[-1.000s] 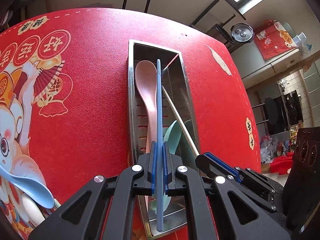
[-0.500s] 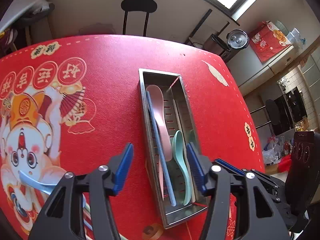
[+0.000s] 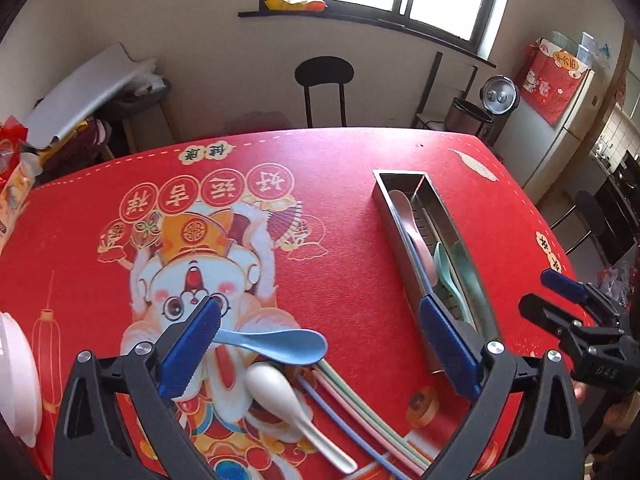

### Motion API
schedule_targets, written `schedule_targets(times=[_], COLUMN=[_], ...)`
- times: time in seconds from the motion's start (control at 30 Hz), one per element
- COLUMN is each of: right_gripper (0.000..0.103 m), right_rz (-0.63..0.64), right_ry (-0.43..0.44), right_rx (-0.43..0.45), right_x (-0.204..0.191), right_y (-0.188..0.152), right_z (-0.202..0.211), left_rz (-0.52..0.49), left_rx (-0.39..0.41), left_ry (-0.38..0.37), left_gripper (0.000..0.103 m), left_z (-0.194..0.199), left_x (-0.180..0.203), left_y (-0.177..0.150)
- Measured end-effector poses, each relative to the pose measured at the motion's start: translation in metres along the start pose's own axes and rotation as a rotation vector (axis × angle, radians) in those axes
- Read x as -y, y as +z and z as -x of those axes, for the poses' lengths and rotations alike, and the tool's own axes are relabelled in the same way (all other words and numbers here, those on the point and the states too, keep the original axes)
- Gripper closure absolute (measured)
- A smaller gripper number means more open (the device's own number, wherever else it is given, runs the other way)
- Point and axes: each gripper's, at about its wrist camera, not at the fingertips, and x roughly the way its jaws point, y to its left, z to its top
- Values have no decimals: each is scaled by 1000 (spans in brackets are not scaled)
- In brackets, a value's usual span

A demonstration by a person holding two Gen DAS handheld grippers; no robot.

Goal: Organize utensils
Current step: 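Return both open tools to the remaining chopsticks in the pile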

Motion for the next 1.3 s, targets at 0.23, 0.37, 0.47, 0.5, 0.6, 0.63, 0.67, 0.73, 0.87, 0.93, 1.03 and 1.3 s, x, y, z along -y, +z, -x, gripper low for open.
schedule_targets(times=[0.23,0.37,0.47,0.5,0.6,0.63,0.67,0.73,0.87,0.93,1.03,1.3], right_gripper=[17,17,16,16,15,14,14,14,14,14,14,14], right_rz=[-39,39,5,-1,2,-2,-5,-1,34,54,69,45], right_ry=[-162,-238,-187,-179,-137,-118,-115,-117,-62,-53,-42,-26], right_rx=[16,31,25,20,19,16,12,5,-26,-55,-90,-195], right_x=[0,-12,-13,-13,-15,-16,-16,-18,-25,-29,-33,-35], right_y=[0,-7,-10,-12,-20,-23,-27,-36,-51,-59,-70,-88], right_z=[11,12,13,11,6,4,2,-1,-8,-13,-19,-37], left_rz=[24,29,40,48,71,80,87,105,128,155,184,202], left_rx=[45,27,15,7,-26,-34,-45,-74,-139,-174,-220,-276], left_ry=[23,55,60,59,43,39,33,12,-12,-22,-18,-31], left_gripper=[6,6,6,6,6,6,6,6,6,6,7,35], left_z=[26,30,30,28,20,16,13,6,-7,-14,-25,-40], left_x=[-36,-48,-55,-57,-59,-59,-59,-57,-51,-49,-47,-41], left_y=[-41,-63,-78,-82,-93,-96,-99,-105,-112,-116,-122,-129])
